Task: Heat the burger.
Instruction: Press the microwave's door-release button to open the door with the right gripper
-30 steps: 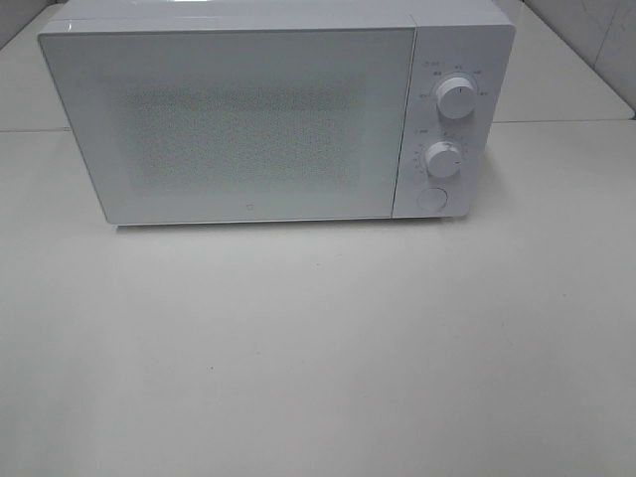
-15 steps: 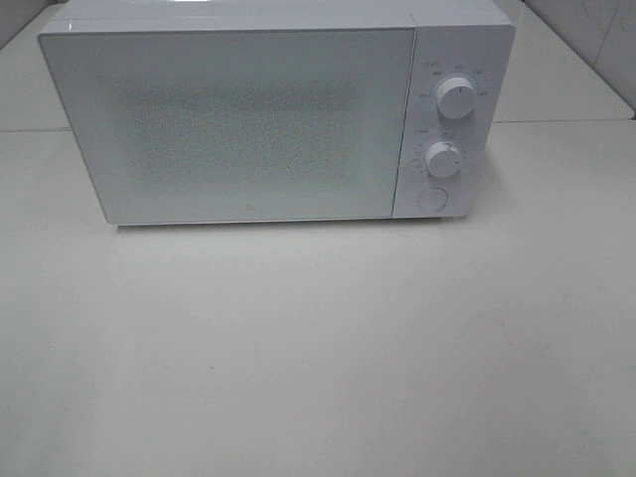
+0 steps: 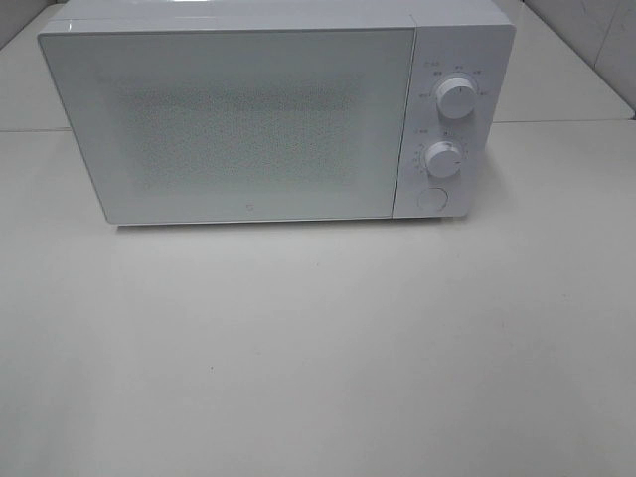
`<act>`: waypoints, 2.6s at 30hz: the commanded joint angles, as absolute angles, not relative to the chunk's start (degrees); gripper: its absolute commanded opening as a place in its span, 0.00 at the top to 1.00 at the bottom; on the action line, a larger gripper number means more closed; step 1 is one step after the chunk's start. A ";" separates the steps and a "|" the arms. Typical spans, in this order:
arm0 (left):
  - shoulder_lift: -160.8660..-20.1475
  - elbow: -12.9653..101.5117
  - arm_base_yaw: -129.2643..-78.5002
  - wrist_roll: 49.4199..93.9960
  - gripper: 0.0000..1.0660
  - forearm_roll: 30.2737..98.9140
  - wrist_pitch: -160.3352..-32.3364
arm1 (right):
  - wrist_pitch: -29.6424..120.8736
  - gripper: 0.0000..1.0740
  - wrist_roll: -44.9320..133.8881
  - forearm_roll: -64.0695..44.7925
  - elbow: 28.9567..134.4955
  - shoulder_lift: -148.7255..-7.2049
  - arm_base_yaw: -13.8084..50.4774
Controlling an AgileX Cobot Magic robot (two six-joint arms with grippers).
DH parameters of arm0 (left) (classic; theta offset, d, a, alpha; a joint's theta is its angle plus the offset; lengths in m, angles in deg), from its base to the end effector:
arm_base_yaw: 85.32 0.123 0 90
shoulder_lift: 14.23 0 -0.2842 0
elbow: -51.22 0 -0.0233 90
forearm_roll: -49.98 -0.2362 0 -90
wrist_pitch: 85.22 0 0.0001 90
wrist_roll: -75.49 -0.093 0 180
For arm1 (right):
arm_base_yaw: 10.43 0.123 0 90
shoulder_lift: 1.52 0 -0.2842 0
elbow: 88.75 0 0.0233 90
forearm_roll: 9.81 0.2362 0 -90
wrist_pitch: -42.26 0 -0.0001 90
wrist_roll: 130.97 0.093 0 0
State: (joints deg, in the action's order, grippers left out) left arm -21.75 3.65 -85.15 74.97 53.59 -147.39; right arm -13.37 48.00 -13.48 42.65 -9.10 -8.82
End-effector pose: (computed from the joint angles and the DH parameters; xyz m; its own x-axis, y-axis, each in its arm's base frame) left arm -0.0188 -0.0052 0.2719 -0.4582 -0.0217 -0.8886 0.0372 0.9984 -0.0436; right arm -0.0121 -0.0053 0.2768 -0.3711 -0.0645 -0.9264 0.0009 0.9976 -0.0698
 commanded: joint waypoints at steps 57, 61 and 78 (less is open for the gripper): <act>-20.89 3.65 -85.49 75.09 0.05 53.31 -146.58 | 94.06 1.00 46.68 -13.53 25.46 -74.30 -9.11; -20.89 3.65 -85.49 75.09 0.05 53.31 -146.58 | 97.50 1.00 49.03 -13.53 25.46 -79.28 -9.11; -20.89 3.65 -85.49 75.09 0.05 53.31 -146.58 | 113.25 1.00 73.67 -13.02 25.58 -101.91 0.06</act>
